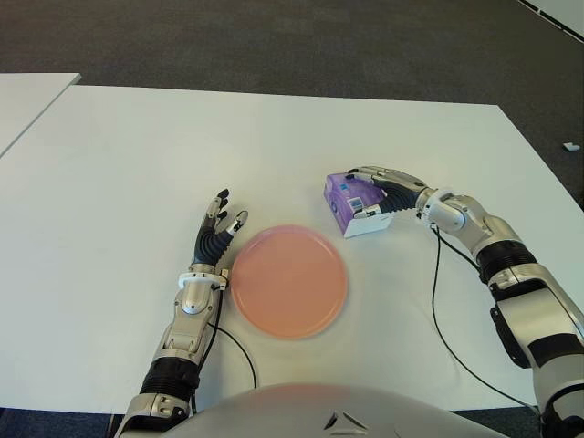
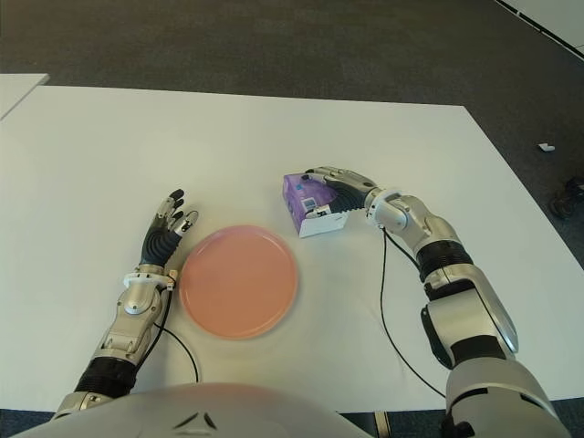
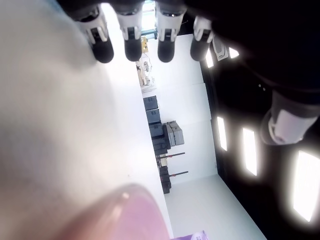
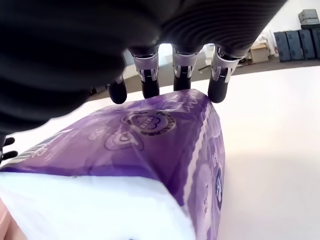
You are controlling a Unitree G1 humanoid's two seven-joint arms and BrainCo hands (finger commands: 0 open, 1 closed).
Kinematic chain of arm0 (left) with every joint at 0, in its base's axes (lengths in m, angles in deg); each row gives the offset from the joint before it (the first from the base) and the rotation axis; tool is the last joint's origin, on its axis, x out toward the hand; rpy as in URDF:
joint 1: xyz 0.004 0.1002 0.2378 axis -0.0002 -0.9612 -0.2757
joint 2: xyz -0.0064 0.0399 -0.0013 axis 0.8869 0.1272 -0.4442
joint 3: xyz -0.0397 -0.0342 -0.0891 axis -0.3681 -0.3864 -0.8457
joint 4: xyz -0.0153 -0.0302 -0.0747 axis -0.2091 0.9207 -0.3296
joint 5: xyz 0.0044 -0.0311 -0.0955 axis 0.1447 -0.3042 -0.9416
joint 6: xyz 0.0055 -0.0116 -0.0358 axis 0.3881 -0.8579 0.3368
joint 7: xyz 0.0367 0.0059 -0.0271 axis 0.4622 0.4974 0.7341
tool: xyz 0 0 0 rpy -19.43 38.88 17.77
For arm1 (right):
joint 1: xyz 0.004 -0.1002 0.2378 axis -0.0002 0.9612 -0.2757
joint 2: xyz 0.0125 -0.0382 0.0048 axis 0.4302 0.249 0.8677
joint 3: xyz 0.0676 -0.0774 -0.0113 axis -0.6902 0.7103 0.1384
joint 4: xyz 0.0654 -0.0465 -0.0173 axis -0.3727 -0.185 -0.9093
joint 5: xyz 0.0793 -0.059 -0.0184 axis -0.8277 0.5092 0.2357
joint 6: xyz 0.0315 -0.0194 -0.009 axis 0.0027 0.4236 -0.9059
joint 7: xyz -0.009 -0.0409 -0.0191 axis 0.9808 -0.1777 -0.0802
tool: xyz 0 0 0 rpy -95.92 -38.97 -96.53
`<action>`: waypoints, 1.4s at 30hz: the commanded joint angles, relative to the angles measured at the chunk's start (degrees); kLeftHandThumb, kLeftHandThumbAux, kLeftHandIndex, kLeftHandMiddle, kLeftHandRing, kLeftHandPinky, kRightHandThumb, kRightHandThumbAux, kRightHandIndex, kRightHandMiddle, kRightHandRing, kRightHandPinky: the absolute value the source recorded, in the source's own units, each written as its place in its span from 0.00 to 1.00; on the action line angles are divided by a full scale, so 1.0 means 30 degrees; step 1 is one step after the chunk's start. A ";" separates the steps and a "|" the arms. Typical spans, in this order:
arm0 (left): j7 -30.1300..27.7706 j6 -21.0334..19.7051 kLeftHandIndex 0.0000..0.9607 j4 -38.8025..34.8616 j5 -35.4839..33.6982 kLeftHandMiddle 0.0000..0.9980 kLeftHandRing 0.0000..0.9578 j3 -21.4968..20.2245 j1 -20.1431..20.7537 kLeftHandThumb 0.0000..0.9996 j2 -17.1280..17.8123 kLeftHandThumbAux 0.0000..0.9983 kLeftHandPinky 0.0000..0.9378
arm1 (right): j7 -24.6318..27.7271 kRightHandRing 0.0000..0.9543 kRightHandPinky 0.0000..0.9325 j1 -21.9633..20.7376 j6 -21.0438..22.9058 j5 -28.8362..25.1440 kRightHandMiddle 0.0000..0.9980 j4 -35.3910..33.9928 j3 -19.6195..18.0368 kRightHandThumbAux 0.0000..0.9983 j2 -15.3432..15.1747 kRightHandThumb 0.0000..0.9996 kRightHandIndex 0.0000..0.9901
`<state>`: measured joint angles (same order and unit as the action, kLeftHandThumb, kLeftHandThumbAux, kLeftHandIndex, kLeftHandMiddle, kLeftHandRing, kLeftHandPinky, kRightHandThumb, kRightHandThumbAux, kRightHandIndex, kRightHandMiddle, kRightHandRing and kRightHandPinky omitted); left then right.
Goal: Put the tissue paper into the plate.
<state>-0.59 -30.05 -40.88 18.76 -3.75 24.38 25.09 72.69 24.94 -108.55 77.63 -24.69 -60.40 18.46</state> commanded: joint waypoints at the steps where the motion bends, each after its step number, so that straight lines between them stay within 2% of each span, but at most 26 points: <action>1: -0.0050 -0.0466 0.00 0.0447 -0.0013 0.00 0.00 -0.0044 -0.0386 0.00 -0.0025 0.44 0.00 | 0.0400 0.00 0.00 0.0310 -0.0047 0.0557 0.00 0.0120 0.0446 0.30 -0.0347 0.28 0.00; 15: 0.0034 -0.0634 0.00 0.0395 0.0095 0.00 0.00 -0.0004 -0.0381 0.00 -0.0041 0.44 0.00 | 0.0158 0.00 0.00 0.0772 -0.0590 0.0567 0.00 -0.0103 0.0493 0.29 -0.0901 0.26 0.00; 22: -0.0021 -0.0888 0.00 0.0283 0.0155 0.00 0.00 0.0018 -0.0385 0.00 0.0048 0.42 0.00 | 0.0382 0.00 0.00 0.1365 -0.0966 -0.0464 0.00 -0.1080 -0.0360 0.30 -0.1653 0.25 0.00; 42: -0.0203 -0.0816 0.00 0.0375 -0.0075 0.00 0.00 -0.0025 -0.0257 0.00 0.0058 0.42 0.00 | 0.0390 0.00 0.00 0.2665 -0.0961 -0.1093 0.00 -0.2388 -0.1260 0.31 -0.1808 0.24 0.00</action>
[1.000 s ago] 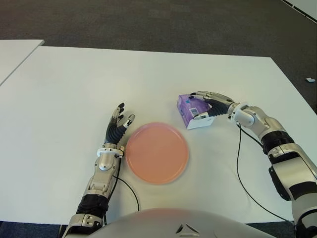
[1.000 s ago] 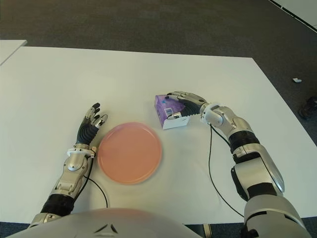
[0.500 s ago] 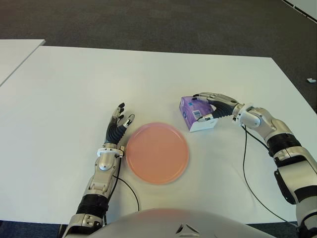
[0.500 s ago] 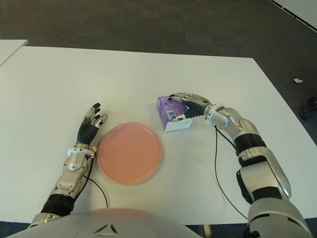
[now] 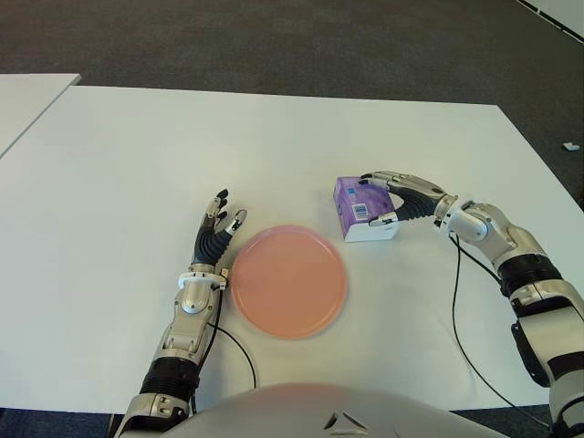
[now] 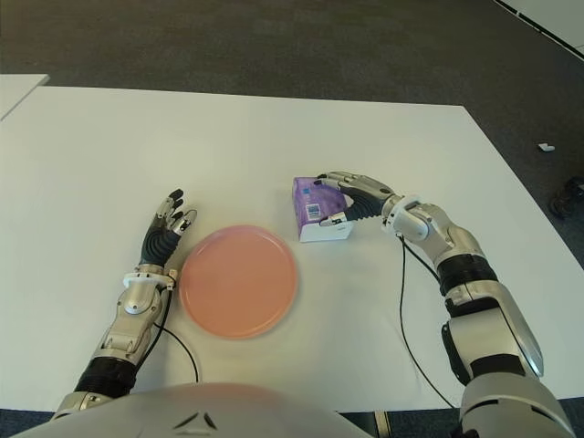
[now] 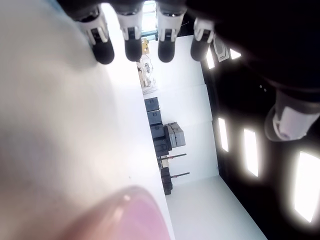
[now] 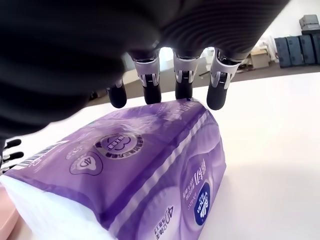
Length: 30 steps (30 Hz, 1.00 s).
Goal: Put the tissue paper into the plate.
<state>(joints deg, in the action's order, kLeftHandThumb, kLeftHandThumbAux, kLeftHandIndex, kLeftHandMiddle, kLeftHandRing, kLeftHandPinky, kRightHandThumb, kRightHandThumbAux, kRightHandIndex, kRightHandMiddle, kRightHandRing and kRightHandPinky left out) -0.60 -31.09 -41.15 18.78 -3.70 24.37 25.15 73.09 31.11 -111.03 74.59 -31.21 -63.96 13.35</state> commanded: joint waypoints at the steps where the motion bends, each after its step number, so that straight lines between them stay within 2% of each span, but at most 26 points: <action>1: -0.0222 -0.0456 0.00 0.0475 -0.0107 0.00 0.00 -0.0047 -0.0251 0.00 0.0037 0.42 0.00 | 0.0258 0.00 0.00 0.0660 -0.0146 -0.0075 0.00 -0.0239 -0.0080 0.32 -0.0103 0.23 0.00; 15: -0.0038 -0.0464 0.00 0.0380 0.0119 0.00 0.00 0.0004 -0.0338 0.00 0.0079 0.43 0.00 | -0.1309 0.00 0.00 0.0686 -0.0872 0.1759 0.00 0.0861 0.1018 0.34 0.0258 0.19 0.00; 30: 0.0161 -0.0357 0.00 0.0257 0.0301 0.00 0.00 -0.0013 -0.0473 0.00 0.0035 0.44 0.00 | -0.2000 0.00 0.00 0.0818 -0.0976 0.3201 0.00 0.0632 0.2319 0.36 0.0269 0.18 0.00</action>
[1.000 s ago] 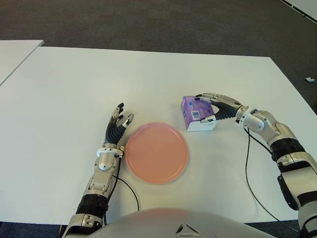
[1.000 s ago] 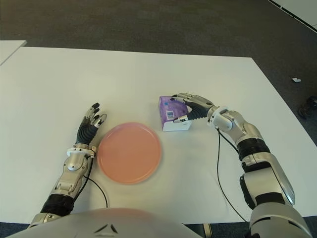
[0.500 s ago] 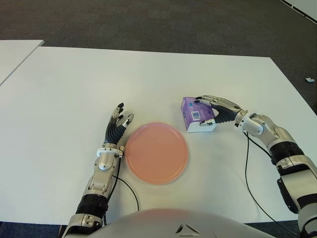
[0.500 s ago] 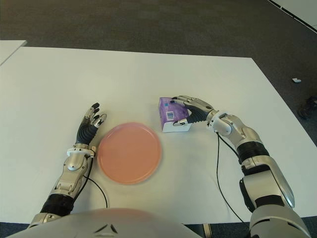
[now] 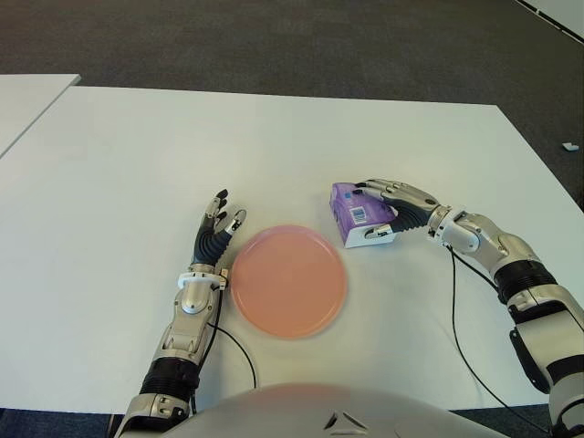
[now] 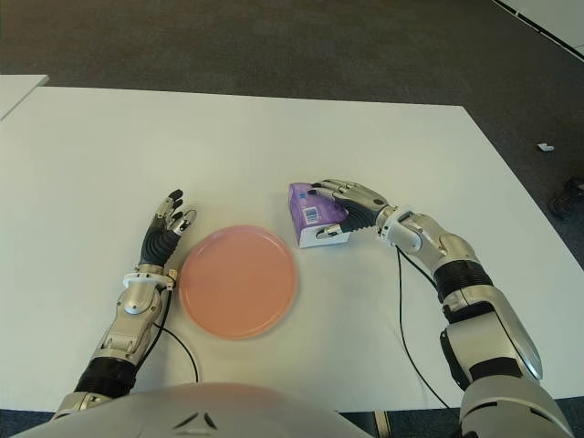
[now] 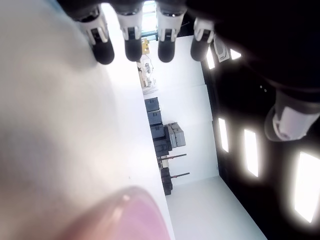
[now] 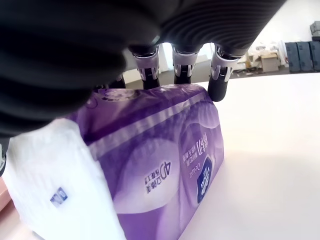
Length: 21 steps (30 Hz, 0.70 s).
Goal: Put the tissue paper into the plate.
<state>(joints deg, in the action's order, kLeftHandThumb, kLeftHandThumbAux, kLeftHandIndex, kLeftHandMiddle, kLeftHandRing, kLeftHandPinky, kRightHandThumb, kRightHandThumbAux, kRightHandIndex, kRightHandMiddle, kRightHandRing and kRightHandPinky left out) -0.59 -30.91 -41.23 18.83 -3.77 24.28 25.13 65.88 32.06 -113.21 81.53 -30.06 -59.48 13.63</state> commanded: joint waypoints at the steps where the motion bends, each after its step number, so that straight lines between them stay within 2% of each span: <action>1: 0.0178 -0.0415 0.00 0.0245 0.0314 0.00 0.00 0.0022 -0.0473 0.00 0.0044 0.44 0.00 | 0.0374 0.00 0.00 0.0510 -0.0273 0.0882 0.00 0.0250 0.0858 0.36 0.0168 0.18 0.00; 12: 0.0210 -0.0886 0.00 0.0006 0.0339 0.00 0.00 -0.0031 -0.0509 0.00 -0.0061 0.43 0.00 | -0.0170 0.00 0.00 0.0658 -0.0225 0.1237 0.00 0.0558 0.1482 0.37 0.0431 0.18 0.00; 17: 0.0339 -0.0599 0.00 -0.0053 0.0501 0.00 0.00 0.0010 -0.0587 0.00 -0.0052 0.43 0.00 | -0.0507 0.00 0.00 0.0718 -0.0124 0.1674 0.00 0.0615 0.1993 0.36 0.0463 0.18 0.00; 21: 0.0283 -0.0073 0.00 0.0094 0.0348 0.00 0.00 -0.0005 -0.0610 0.00 -0.0084 0.44 0.00 | -0.1433 0.00 0.00 0.0945 0.0495 0.2858 0.00 0.0502 0.2814 0.37 0.0659 0.18 0.00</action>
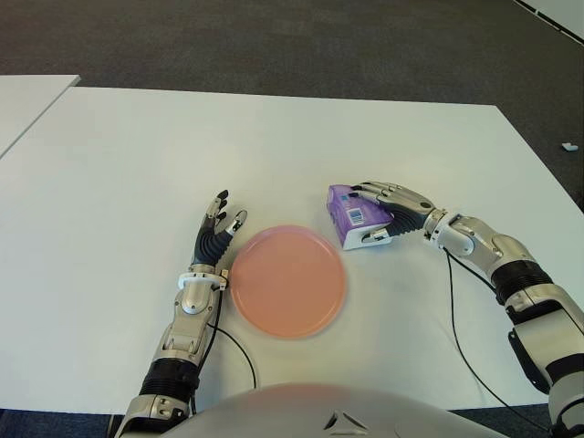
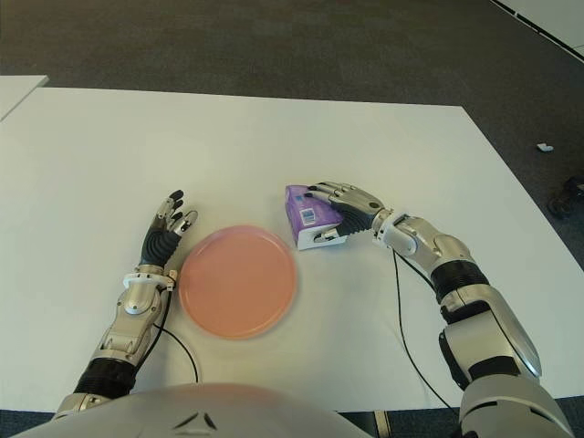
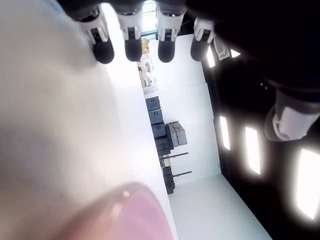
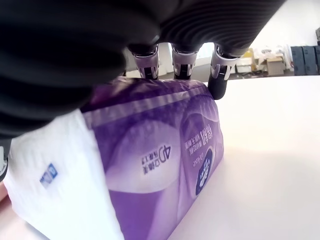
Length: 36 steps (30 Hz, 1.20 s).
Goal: Put the tissue paper into the plate.
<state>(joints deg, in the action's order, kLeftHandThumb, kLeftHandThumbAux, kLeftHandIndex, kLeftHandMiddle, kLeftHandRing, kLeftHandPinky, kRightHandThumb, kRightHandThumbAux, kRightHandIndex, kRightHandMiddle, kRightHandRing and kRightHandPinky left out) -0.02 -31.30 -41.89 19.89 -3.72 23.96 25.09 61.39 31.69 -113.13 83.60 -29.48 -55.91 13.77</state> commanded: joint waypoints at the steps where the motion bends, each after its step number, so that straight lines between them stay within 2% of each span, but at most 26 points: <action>1: 0.0008 0.0138 0.00 0.0346 -0.0101 0.00 0.00 -0.0026 -0.0509 0.00 -0.0090 0.44 0.00 | -0.0574 0.00 0.00 0.1224 0.0910 0.2867 0.00 0.0281 0.2010 0.37 0.0728 0.18 0.00; 7: -0.0170 -0.0037 0.00 0.0448 -0.0417 0.00 0.00 -0.0097 -0.0424 0.00 -0.0133 0.45 0.00 | -0.2901 0.00 0.00 0.1402 0.2541 0.5304 0.00 0.0521 0.3681 0.42 0.0985 0.18 0.00; 12: 0.0027 -0.0355 0.00 0.0456 -0.0259 0.00 0.00 -0.0130 -0.0342 0.00 -0.0077 0.43 0.00 | -0.3748 0.00 0.00 0.1368 0.3288 0.6022 0.00 0.0922 0.4573 0.44 0.1130 0.15 0.00; 22: 0.0095 -0.0551 0.00 0.0321 -0.0252 0.00 0.00 -0.0168 -0.0331 0.00 -0.0124 0.43 0.00 | -0.5158 0.00 0.00 0.0957 0.4149 0.6195 0.00 0.2423 0.5846 0.46 0.1646 0.12 0.00; 36: 0.0226 -0.0274 0.00 0.0483 -0.0169 0.00 0.00 -0.0212 -0.0243 0.00 -0.0149 0.42 0.00 | -0.7019 0.00 0.00 0.0183 0.4305 0.5858 0.00 0.4030 0.6604 0.47 0.2221 0.14 0.00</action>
<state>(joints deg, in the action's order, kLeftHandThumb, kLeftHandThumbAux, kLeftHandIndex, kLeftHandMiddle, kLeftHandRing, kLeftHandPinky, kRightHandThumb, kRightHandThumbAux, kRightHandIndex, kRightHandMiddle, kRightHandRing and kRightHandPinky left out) 0.05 -31.50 -41.49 19.27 -4.02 23.95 24.82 35.94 27.12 -101.24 95.80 -21.29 -40.99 18.99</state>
